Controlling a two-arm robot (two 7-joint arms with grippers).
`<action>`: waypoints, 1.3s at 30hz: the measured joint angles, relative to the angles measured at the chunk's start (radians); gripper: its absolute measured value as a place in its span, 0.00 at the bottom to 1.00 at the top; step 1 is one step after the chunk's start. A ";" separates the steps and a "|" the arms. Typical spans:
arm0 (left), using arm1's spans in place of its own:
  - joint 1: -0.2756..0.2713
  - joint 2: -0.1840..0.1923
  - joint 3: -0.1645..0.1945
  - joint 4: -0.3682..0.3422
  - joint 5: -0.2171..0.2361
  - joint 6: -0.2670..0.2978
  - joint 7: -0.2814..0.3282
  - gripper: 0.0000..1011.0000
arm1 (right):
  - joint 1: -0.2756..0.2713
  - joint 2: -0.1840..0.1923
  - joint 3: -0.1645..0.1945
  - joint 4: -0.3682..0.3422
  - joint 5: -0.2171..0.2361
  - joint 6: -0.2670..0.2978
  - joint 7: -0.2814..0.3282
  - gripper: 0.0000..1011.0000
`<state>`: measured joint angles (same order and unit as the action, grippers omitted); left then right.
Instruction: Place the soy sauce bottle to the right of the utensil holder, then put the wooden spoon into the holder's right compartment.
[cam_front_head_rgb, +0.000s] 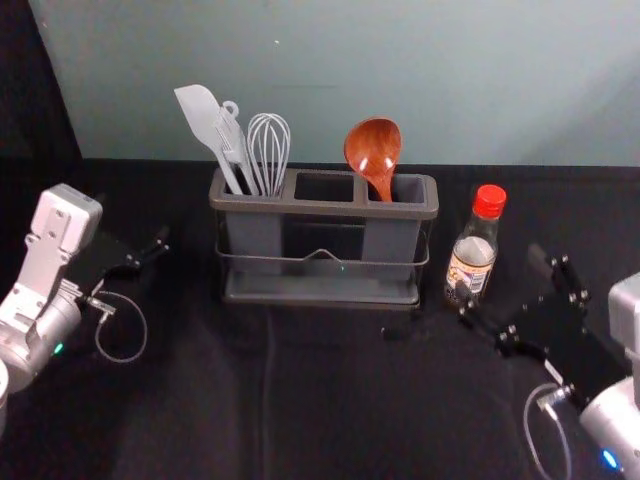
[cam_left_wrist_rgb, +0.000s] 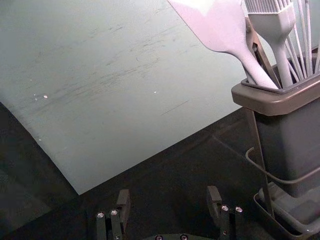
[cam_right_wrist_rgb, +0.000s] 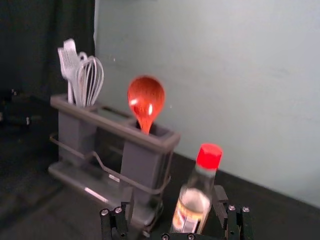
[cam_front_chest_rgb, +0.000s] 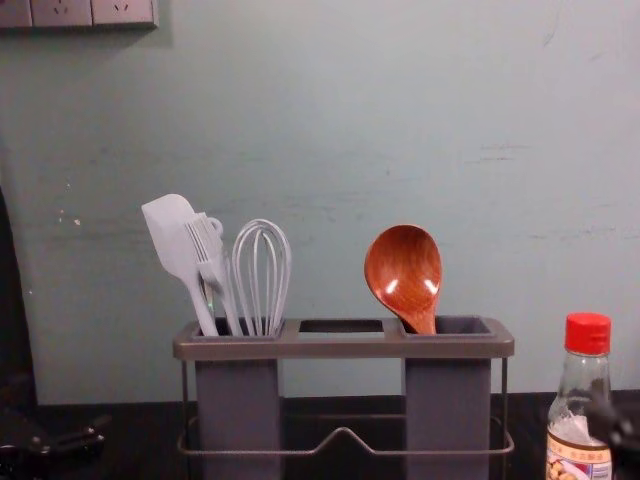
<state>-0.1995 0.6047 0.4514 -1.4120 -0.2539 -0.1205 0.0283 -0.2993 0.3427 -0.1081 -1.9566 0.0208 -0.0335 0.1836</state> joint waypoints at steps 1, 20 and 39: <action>0.000 0.000 0.000 0.000 0.000 0.000 0.000 0.99 | -0.004 0.000 0.005 0.024 0.006 -0.014 0.009 0.99; 0.000 0.000 0.000 0.000 0.000 0.000 0.000 0.99 | 0.023 -0.017 0.002 0.128 0.041 -0.019 0.055 0.99; 0.000 0.000 0.000 0.000 0.000 0.000 0.000 0.99 | 0.023 -0.016 0.002 0.128 0.041 -0.025 0.054 0.99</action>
<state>-0.1995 0.6047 0.4514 -1.4120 -0.2539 -0.1206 0.0283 -0.2767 0.3268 -0.1056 -1.8287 0.0613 -0.0589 0.2380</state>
